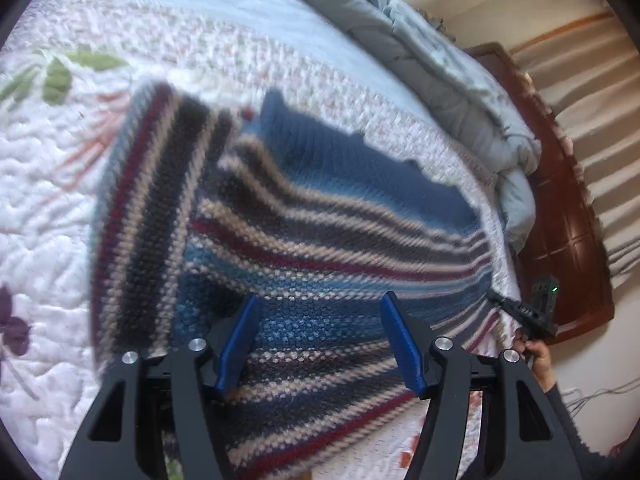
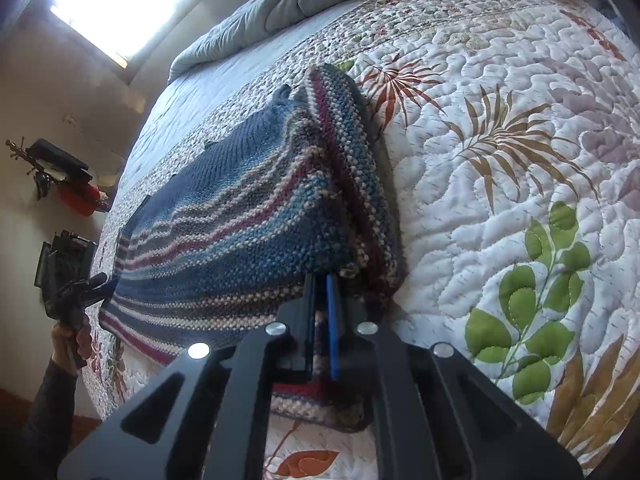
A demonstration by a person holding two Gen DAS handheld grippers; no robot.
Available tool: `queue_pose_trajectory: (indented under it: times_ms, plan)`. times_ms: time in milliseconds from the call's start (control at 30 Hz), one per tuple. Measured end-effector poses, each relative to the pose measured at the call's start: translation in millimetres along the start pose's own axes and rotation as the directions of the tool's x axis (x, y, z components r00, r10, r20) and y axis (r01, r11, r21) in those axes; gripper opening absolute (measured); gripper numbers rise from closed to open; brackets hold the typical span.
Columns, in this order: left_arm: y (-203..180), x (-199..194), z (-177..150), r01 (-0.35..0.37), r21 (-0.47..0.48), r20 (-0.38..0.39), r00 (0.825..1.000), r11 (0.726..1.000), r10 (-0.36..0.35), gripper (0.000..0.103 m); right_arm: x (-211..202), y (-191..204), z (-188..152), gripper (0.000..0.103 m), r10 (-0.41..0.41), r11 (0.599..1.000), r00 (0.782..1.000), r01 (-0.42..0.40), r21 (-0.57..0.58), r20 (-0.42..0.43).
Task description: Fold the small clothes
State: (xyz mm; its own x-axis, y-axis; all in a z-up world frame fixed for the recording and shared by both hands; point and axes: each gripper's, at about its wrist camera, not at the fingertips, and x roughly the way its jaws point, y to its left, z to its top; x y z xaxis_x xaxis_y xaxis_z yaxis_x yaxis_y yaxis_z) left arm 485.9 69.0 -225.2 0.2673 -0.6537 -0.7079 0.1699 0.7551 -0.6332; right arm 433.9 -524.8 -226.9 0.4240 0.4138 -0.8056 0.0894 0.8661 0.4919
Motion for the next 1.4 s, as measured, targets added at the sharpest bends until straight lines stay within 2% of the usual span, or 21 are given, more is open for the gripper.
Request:
queue_pose_trajectory:
  times_ms: [33, 100, 200, 267, 367, 467, 533, 633, 667, 733, 767, 833, 1133, 1400]
  plan:
    - [0, -14, 1, 0.016, -0.002, 0.029, 0.999, 1.000, -0.016, 0.065, -4, 3, 0, 0.012, 0.003, 1.000, 1.000, -0.003, 0.004, 0.009]
    - [6, -46, 2, 0.037, -0.023, 0.097, 0.995, 0.999, -0.035, 0.069, -14, 14, -3, 0.032, 0.011, 1.000, 0.999, -0.011, -0.011, 0.036]
    - [23, -86, 0, 0.043, -0.061, 0.180, 0.983, 0.997, -0.032, 0.075, -24, 42, -11, 0.036, 0.000, 0.996, 0.997, 0.007, -0.086, 0.073]
    - [33, -97, -2, 0.034, -0.080, 0.183, 0.983, 0.996, -0.019, 0.077, -21, 67, -18, 0.038, 0.025, 0.992, 0.997, -0.016, -0.122, 0.068]
    - [45, -96, -7, -0.002, -0.093, 0.128, 0.992, 0.996, 0.014, 0.080, -10, 111, -27, 0.055, 0.046, 0.980, 0.997, -0.034, -0.198, 0.057]
    - [53, -89, -9, -0.010, -0.090, 0.094, 0.995, 0.996, 0.018, 0.081, 5, 162, -41, 0.057, 0.057, 0.953, 0.997, -0.041, -0.299, 0.046]
    - [56, -82, -9, -0.018, -0.093, 0.077, 0.997, 0.995, 0.025, 0.084, 19, 206, -57, 0.058, 0.042, 0.912, 0.998, -0.018, -0.410, 0.048]
    - [60, -73, -7, -0.024, -0.098, 0.051, 0.998, 0.995, 0.029, 0.086, 42, 262, -85, 0.064, 0.003, 0.828, 0.999, 0.026, -0.560, 0.051]
    - [61, -70, -6, -0.033, -0.097, 0.036, 0.999, 0.995, 0.036, 0.087, 53, 283, -96, 0.065, -0.018, 0.787, 0.998, 0.049, -0.616, 0.056]
    - [63, -64, -3, -0.060, -0.083, 0.015, 0.998, 0.995, 0.061, 0.089, 66, 309, -114, 0.065, -0.042, 0.723, 0.996, 0.082, -0.686, 0.075]
    - [64, -62, -1, -0.084, -0.074, 0.002, 0.996, 0.994, 0.084, 0.089, 71, 318, -121, 0.065, -0.044, 0.702, 0.996, 0.087, -0.707, 0.078]
    - [66, -60, 1, -0.085, -0.068, -0.012, 0.996, 0.994, 0.085, 0.091, 83, 340, -137, 0.065, -0.045, 0.654, 0.994, 0.102, -0.749, 0.095]
    - [79, -44, 17, -0.057, -0.034, -0.082, 0.995, 0.998, 0.054, 0.093, 127, 400, -183, 0.065, -0.074, 0.511, 0.988, 0.152, -0.846, 0.133]
    - [71, -26, 31, -0.026, -0.004, -0.109, 0.994, 1.000, 0.026, 0.093, 161, 431, -198, 0.065, -0.086, 0.455, 0.984, 0.178, -0.872, 0.156]
